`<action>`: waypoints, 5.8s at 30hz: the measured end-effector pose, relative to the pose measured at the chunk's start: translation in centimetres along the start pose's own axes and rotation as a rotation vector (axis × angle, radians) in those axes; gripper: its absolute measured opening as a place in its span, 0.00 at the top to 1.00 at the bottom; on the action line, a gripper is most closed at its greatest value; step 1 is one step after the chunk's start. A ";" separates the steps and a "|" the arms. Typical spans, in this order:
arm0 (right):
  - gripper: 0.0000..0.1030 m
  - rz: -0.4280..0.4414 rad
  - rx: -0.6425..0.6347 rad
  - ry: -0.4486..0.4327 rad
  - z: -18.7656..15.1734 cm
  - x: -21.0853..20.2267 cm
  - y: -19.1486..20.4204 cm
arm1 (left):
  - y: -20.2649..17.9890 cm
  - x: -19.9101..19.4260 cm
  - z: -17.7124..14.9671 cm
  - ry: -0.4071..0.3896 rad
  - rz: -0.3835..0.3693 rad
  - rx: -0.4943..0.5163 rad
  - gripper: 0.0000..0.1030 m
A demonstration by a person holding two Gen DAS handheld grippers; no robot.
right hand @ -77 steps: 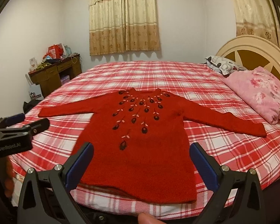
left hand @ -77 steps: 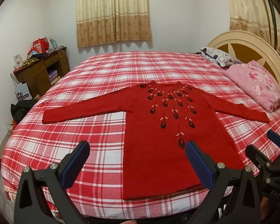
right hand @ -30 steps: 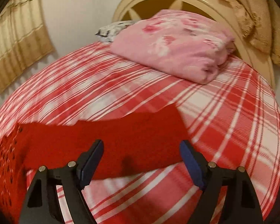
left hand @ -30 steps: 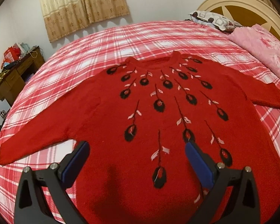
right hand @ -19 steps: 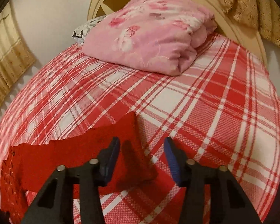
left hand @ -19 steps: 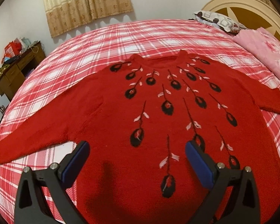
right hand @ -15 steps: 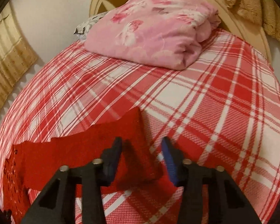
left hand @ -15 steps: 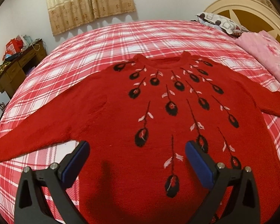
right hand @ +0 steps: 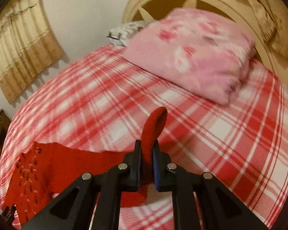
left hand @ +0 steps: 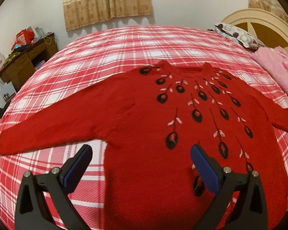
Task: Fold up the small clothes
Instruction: 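Lift the sleeve with the right gripper, fold it across the body, release, then move the left gripper to the other sleeve cuff and close on it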
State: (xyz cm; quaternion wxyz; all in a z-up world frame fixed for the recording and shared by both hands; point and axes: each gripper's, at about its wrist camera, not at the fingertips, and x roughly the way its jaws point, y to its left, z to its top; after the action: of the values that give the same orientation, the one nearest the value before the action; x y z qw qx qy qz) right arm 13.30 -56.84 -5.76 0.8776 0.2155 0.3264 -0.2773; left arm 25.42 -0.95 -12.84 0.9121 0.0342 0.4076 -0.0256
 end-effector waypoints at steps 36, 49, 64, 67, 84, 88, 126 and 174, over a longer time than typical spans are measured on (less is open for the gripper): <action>0.92 0.486 -0.624 -0.164 -0.4 -11.4 43.3 | 11.4 -1.1 -2.8 -0.012 0.071 -0.225 0.00; 0.92 0.562 -0.829 0.067 -16.9 -2.1 55.0 | 11.7 -0.8 -4.6 0.023 0.064 -0.243 0.00; 0.50 0.613 -0.929 0.329 -27.1 4.6 56.4 | 12.5 -0.5 -5.6 0.048 0.097 -0.249 0.00; 0.33 0.692 -0.905 0.363 -26.7 3.7 53.9 | 13.2 -0.8 -5.9 0.048 0.117 -0.255 0.00; 0.26 0.320 -0.459 0.302 -14.7 9.8 31.4 | 18.5 -0.8 -5.3 0.041 0.313 -0.264 0.00; 0.26 0.361 -0.469 0.259 -14.9 8.2 33.3 | 20.2 -0.6 -5.2 0.061 0.361 -0.276 0.00; 0.15 0.409 -0.727 0.143 -22.8 7.2 39.5 | 38.4 1.2 -6.0 0.079 0.114 -0.900 0.21; 0.15 0.374 -0.728 0.120 -23.2 6.8 39.5 | 40.3 2.8 -7.7 -0.121 -0.224 -1.069 0.95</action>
State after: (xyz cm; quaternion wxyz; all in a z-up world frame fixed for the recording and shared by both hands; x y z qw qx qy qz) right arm 31.88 -16.50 -18.75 0.9113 -0.0376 0.4087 0.0335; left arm 24.56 39.81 -18.39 0.8161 -0.4790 0.3117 0.0860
